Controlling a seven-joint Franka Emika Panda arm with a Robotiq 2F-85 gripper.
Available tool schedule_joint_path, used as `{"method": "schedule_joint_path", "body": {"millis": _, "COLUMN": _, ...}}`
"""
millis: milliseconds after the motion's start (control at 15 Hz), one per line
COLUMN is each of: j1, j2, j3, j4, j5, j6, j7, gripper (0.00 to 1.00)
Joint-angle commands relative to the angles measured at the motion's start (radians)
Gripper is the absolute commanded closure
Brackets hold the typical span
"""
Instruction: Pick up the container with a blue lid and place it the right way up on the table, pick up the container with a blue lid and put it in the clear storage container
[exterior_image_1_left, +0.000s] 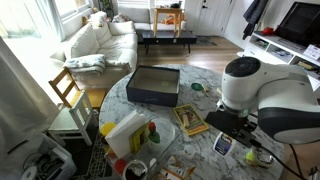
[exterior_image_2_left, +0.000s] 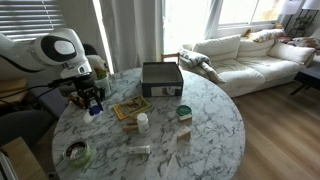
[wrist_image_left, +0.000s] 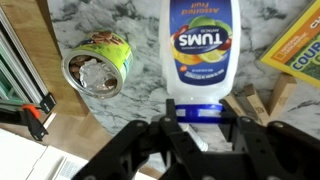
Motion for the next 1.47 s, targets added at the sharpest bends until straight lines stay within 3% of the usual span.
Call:
{"method": "schedule_joint_path", "body": {"millis": 0, "j1": 0.013, "j2": -0.003, "j3": 0.043, "j4": -0.026, "j5": -0.108, "j6": -0.022, "j7": 0.137, "gripper": 0.81}}
{"method": "schedule_joint_path", "body": {"millis": 467, "j1": 0.058, "j2": 0.049, "j3": 0.091, "j4": -0.038, "j5": -0.39, "j6": -0.046, "j7": 0.43, "gripper": 0.81}}
{"method": "schedule_joint_path", "body": {"millis": 800, "j1": 0.1, "j2": 0.089, "j3": 0.101, "j4": -0.034, "j5": -0.466, "j6": -0.097, "j7": 0.527, "gripper": 0.81}}
{"method": "schedule_joint_path", "body": {"millis": 867, "j1": 0.107, "j2": 0.094, "j3": 0.102, "j4": -0.033, "j5": -0.47, "j6": -0.104, "j7": 0.537, "gripper": 0.75}}
{"method": "schedule_joint_path", "body": {"millis": 933, "j1": 0.111, "j2": 0.095, "j3": 0.101, "j4": -0.032, "j5": -0.458, "j6": -0.106, "j7": 0.542, "gripper": 0.31}}
{"method": "schedule_joint_path", "body": {"millis": 1067, "j1": 0.108, "j2": 0.073, "j3": 0.091, "j4": -0.042, "j5": -0.43, "j6": -0.097, "j7": 0.509, "gripper": 0.26}}
{"method": "schedule_joint_path", "body": {"millis": 1267, "j1": 0.096, "j2": 0.053, "j3": 0.076, "j4": -0.04, "j5": -0.406, "j6": -0.086, "j7": 0.485, "gripper": 0.04}}
{"method": "schedule_joint_path", "body": {"millis": 1400, "j1": 0.085, "j2": 0.048, "j3": 0.059, "j4": -0.04, "j5": -0.392, "j6": -0.063, "j7": 0.445, "gripper": 0.0}}
